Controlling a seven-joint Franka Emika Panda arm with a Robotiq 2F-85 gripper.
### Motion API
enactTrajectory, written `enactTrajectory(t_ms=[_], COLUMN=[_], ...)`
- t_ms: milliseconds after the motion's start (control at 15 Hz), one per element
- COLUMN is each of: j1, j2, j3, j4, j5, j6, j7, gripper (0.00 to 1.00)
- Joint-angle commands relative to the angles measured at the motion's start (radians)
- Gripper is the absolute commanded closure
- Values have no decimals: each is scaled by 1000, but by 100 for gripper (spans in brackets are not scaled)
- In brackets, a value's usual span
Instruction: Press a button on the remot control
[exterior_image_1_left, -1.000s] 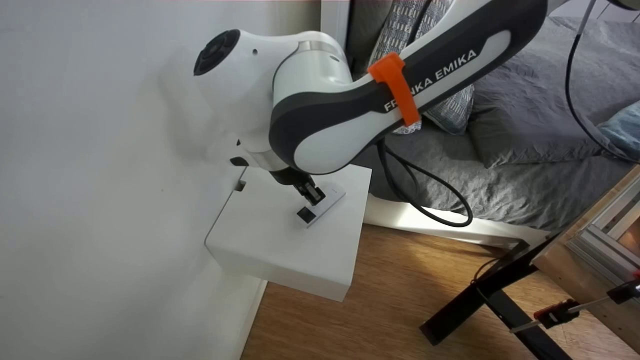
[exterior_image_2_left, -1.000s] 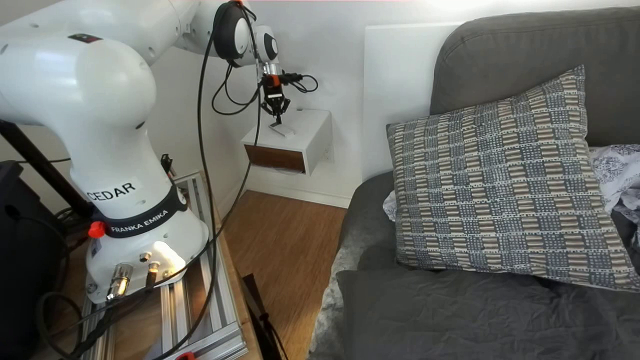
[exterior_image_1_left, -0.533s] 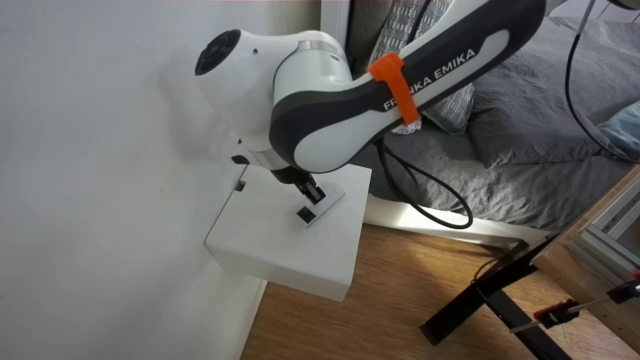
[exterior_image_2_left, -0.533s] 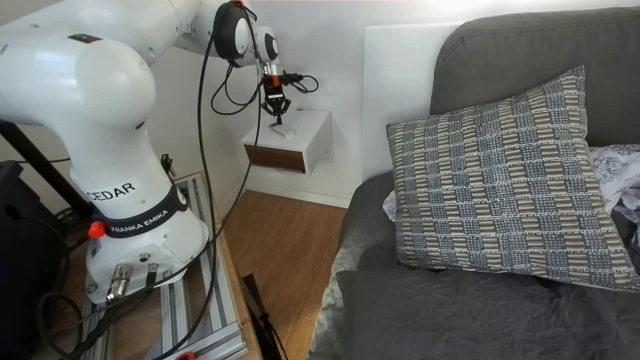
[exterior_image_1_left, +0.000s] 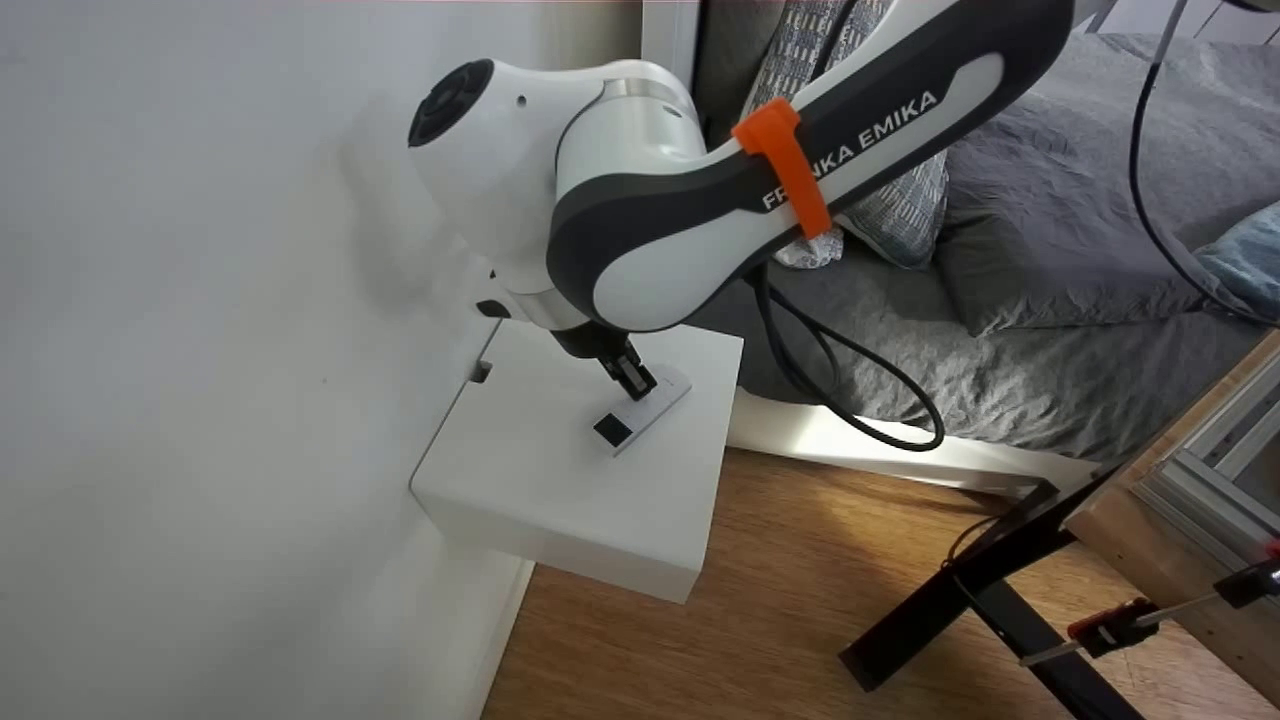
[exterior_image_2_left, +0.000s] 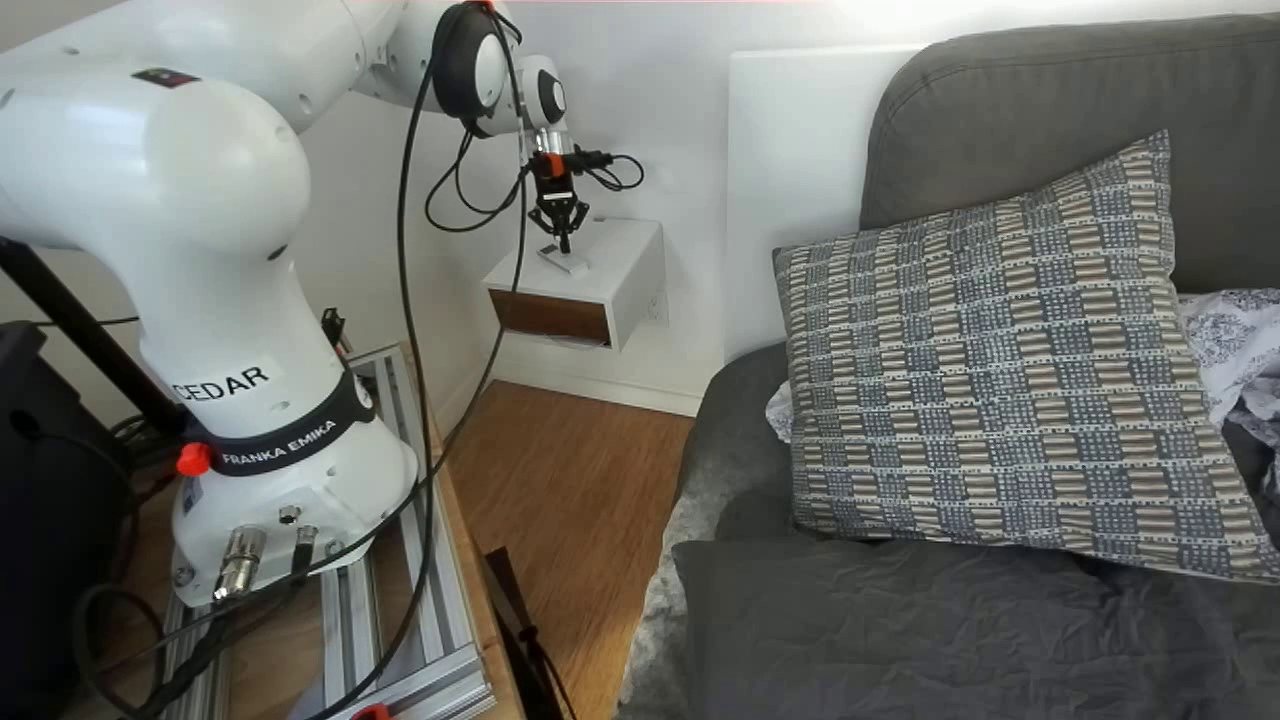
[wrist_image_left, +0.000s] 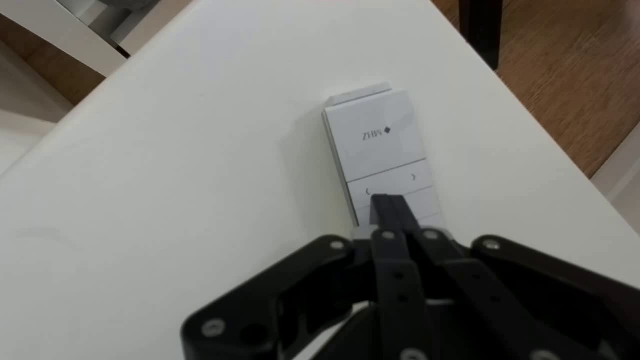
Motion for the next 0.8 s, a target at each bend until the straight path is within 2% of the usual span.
enactTrajectory(t_ms=[0,733], j1=[-13,-20], j2=[-47,-50], j3=[1,5], j4=[-74,-86], j5=[1,4], j6=[-3,8], j7=[16,6], gripper=[97,97])
